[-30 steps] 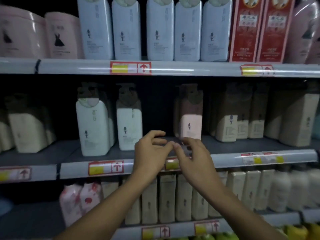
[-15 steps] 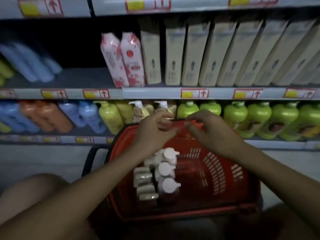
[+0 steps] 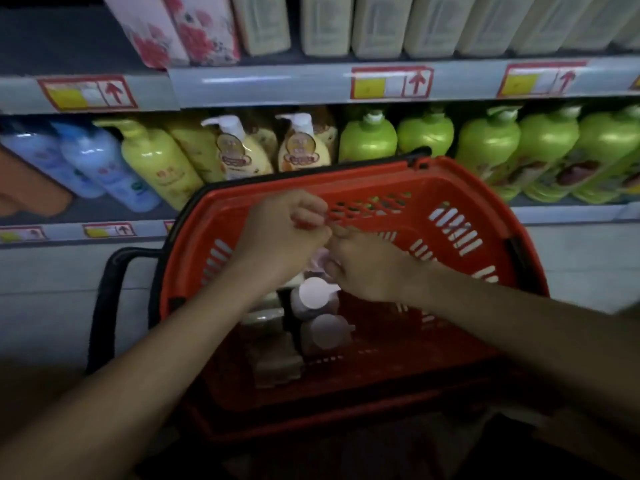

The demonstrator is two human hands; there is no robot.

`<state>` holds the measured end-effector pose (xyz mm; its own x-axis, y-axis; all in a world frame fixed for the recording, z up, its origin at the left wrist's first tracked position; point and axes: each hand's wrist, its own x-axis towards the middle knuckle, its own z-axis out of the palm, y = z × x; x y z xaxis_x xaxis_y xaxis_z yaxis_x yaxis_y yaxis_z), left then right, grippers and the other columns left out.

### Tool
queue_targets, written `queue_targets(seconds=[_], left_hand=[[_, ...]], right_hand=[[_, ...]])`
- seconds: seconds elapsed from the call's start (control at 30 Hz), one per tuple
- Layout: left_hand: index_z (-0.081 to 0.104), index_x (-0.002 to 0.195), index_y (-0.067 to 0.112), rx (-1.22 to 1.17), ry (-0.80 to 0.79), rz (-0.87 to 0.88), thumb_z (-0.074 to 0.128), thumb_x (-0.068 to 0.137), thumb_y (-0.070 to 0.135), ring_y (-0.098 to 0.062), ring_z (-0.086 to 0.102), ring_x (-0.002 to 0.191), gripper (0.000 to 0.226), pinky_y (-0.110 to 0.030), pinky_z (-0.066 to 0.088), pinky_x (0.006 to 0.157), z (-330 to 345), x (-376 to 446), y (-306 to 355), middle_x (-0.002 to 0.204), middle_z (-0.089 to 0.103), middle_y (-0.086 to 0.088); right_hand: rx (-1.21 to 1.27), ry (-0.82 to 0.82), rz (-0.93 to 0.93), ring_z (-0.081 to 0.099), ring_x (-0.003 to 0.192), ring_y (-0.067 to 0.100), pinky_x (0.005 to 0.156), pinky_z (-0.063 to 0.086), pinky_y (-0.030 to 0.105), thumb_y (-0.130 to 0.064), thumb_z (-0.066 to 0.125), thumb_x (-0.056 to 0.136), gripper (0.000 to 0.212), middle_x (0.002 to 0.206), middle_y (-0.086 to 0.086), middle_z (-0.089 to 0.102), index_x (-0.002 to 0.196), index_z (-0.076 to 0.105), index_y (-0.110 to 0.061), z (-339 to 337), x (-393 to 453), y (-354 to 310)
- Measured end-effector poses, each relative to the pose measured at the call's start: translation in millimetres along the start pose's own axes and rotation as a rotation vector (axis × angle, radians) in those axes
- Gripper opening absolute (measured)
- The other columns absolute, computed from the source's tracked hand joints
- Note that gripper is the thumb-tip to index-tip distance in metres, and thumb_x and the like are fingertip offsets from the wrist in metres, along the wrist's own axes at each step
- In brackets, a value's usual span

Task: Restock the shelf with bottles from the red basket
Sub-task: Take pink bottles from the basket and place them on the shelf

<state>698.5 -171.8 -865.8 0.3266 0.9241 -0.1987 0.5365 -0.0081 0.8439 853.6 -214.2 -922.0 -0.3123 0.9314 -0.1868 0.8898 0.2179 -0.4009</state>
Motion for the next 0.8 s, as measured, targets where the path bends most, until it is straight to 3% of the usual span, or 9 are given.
queue_targets(seconds=[0.1, 0.23, 0.37, 0.43, 0.5, 0.6, 0.63, 0.73, 0.8], left_hand=[[0.069, 0.095, 0.032, 0.032, -0.017, 0.03, 0.075, 0.085, 0.01, -0.008, 0.07, 0.08, 0.025, -0.02, 0.048, 0.052, 3, 8, 3, 0.09, 0.075, 0.006], [0.071, 0.097, 0.03, 0.084, 0.022, 0.09, 0.074, 0.086, 0.008, -0.009, 0.071, 0.085, 0.025, -0.026, 0.048, 0.056, 7, 5, -1, 0.087, 0.074, 0.006], [0.07, 0.093, 0.034, 0.153, 0.046, 0.081, 0.078, 0.083, 0.007, -0.008, 0.071, 0.083, 0.029, -0.038, 0.061, 0.077, 2, -11, -14, 0.088, 0.073, 0.01], [0.069, 0.097, 0.033, 0.193, 0.043, 0.105, 0.079, 0.083, 0.01, 0.0, 0.068, 0.082, 0.029, -0.022, 0.057, 0.078, 0, -15, -18, 0.092, 0.072, 0.013], [0.069, 0.104, 0.029, 0.226, 0.031, 0.141, 0.079, 0.083, 0.012, 0.006, 0.064, 0.085, 0.029, -0.003, 0.044, 0.07, 3, -17, -18, 0.097, 0.072, 0.012], [0.064, 0.117, 0.029, 0.236, -0.017, 0.197, 0.078, 0.082, 0.013, 0.011, 0.059, 0.087, 0.042, -0.003, 0.04, 0.071, 13, -20, -12, 0.102, 0.067, 0.018], [0.061, 0.12, 0.032, 0.23, -0.04, 0.216, 0.078, 0.081, 0.017, 0.009, 0.061, 0.088, 0.046, -0.006, 0.043, 0.074, 18, -20, -10, 0.103, 0.065, 0.021], [0.056, 0.125, 0.038, 0.193, -0.146, 0.27, 0.075, 0.072, 0.04, -0.005, 0.067, 0.103, 0.056, -0.036, 0.057, 0.084, 31, -18, -6, 0.114, 0.068, 0.017], [0.048, 0.137, 0.045, 0.131, -0.238, 0.291, 0.078, 0.071, 0.046, -0.006, 0.066, 0.111, 0.073, -0.043, 0.058, 0.089, 39, -22, -5, 0.123, 0.065, 0.015]], right_hand=[[-0.07, -0.129, -0.011, 0.046, 0.136, 0.036, 0.106, 0.035, 0.035, -0.013, 0.064, 0.094, 0.067, 0.159, 0.013, 0.038, 0.155, 0.035, -0.009, 15, 11, 5], [-0.128, -0.118, -0.04, 0.057, 0.118, 0.044, 0.092, 0.052, 0.048, -0.003, 0.062, 0.092, 0.043, 0.138, 0.021, 0.053, 0.134, 0.054, -0.003, 16, 18, -4], [-0.17, -0.062, 0.062, 0.065, 0.103, 0.041, 0.071, 0.043, 0.038, -0.022, 0.069, 0.091, 0.042, 0.127, 0.018, 0.053, 0.128, 0.05, -0.012, 19, 13, 1], [-0.18, 0.016, 0.11, 0.065, 0.101, 0.042, 0.069, 0.039, 0.038, -0.034, 0.066, 0.092, 0.039, 0.123, 0.017, 0.055, 0.121, 0.051, -0.013, 9, 5, 2], [-0.219, 0.121, 0.117, 0.065, 0.102, 0.04, 0.071, 0.039, 0.037, -0.041, 0.063, 0.09, 0.039, 0.118, 0.015, 0.063, 0.116, 0.055, -0.014, -10, -5, 3], [-0.237, 0.287, 0.14, 0.067, 0.098, 0.039, 0.069, 0.035, 0.036, -0.05, 0.064, 0.086, 0.04, 0.105, 0.012, 0.071, 0.107, 0.059, -0.016, -42, -21, -3], [-0.215, 0.334, 0.173, 0.067, 0.095, 0.039, 0.067, 0.035, 0.035, -0.051, 0.065, 0.084, 0.04, 0.101, 0.011, 0.072, 0.104, 0.06, -0.017, -51, -26, -4], [-0.141, 0.467, 0.304, 0.068, 0.089, 0.037, 0.064, 0.047, 0.036, -0.056, 0.067, 0.078, 0.042, 0.09, 0.007, 0.073, 0.098, 0.062, -0.02, -80, -41, -7], [-0.074, 0.539, 0.358, 0.068, 0.087, 0.033, 0.068, 0.054, 0.039, -0.058, 0.069, 0.073, 0.042, 0.086, 0.004, 0.073, 0.095, 0.065, -0.022, -96, -53, -4]])
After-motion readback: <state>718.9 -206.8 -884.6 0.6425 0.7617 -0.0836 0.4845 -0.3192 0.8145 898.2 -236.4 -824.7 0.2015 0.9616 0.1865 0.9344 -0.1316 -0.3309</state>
